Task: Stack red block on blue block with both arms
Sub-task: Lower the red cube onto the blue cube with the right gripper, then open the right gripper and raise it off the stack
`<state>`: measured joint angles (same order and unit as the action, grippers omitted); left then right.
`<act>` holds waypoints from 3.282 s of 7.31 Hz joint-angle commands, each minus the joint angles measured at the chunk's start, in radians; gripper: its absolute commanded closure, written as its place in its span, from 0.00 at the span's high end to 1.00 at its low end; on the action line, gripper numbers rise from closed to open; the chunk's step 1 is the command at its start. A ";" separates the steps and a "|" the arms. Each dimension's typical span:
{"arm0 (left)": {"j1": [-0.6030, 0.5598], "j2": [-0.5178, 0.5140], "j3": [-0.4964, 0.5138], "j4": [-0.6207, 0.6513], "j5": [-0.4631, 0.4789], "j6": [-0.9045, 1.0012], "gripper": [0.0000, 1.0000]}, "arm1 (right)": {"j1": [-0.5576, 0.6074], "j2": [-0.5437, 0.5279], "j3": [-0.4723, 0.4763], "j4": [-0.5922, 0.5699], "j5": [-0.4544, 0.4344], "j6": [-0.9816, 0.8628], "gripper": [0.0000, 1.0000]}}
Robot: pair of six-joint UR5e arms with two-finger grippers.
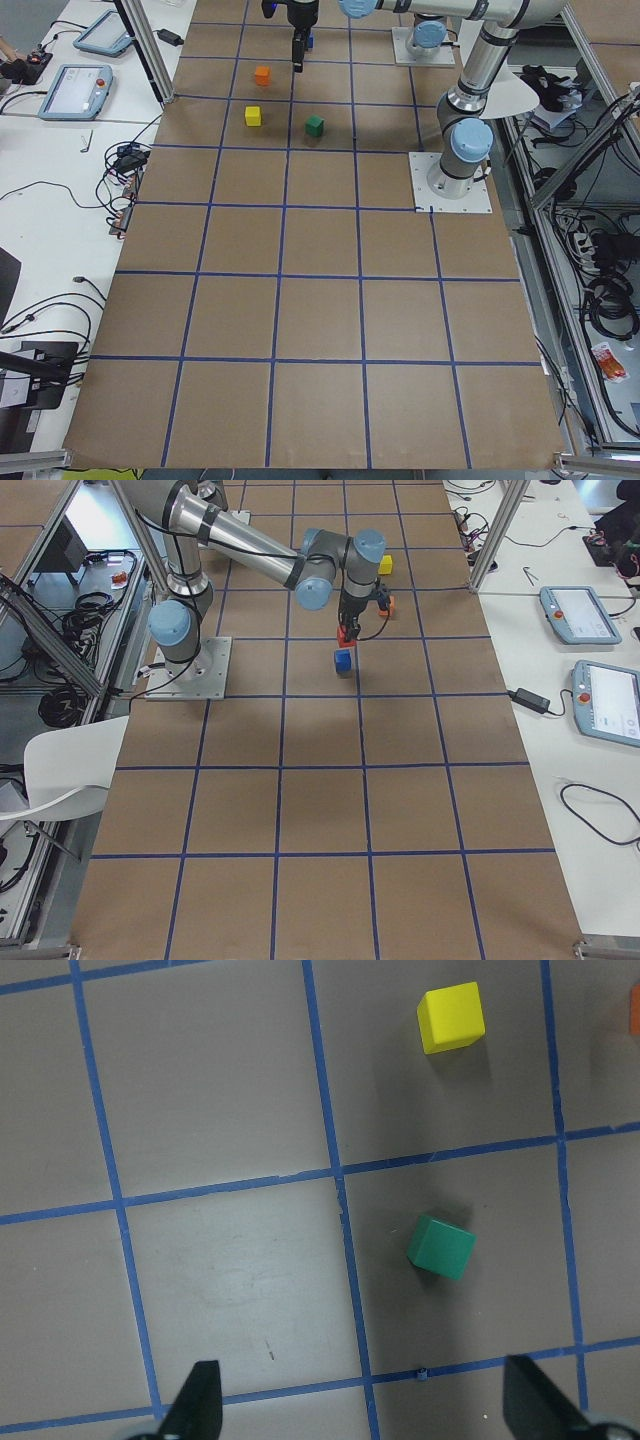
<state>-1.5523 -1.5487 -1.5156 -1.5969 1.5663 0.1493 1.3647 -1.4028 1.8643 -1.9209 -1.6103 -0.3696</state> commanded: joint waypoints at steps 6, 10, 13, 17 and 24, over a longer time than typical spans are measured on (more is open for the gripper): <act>0.000 0.004 0.000 0.000 -0.003 0.000 1.00 | -0.009 0.022 0.095 -0.161 -0.016 -0.019 0.00; 0.001 0.005 0.002 0.000 0.000 0.001 1.00 | -0.009 0.022 0.096 -0.161 -0.020 -0.015 0.73; 0.001 0.002 0.005 0.000 -0.003 0.001 1.00 | -0.009 0.031 0.095 -0.161 -0.020 -0.015 0.89; 0.001 0.004 0.005 0.000 -0.006 0.000 1.00 | -0.004 -0.127 -0.002 0.126 -0.011 0.103 1.00; 0.001 -0.005 0.017 0.002 -0.011 0.000 1.00 | 0.224 -0.242 -0.181 0.359 0.029 0.438 1.00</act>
<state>-1.5509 -1.5526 -1.5000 -1.5953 1.5555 0.1486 1.5369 -1.6429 1.6938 -1.5630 -1.5852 -0.0248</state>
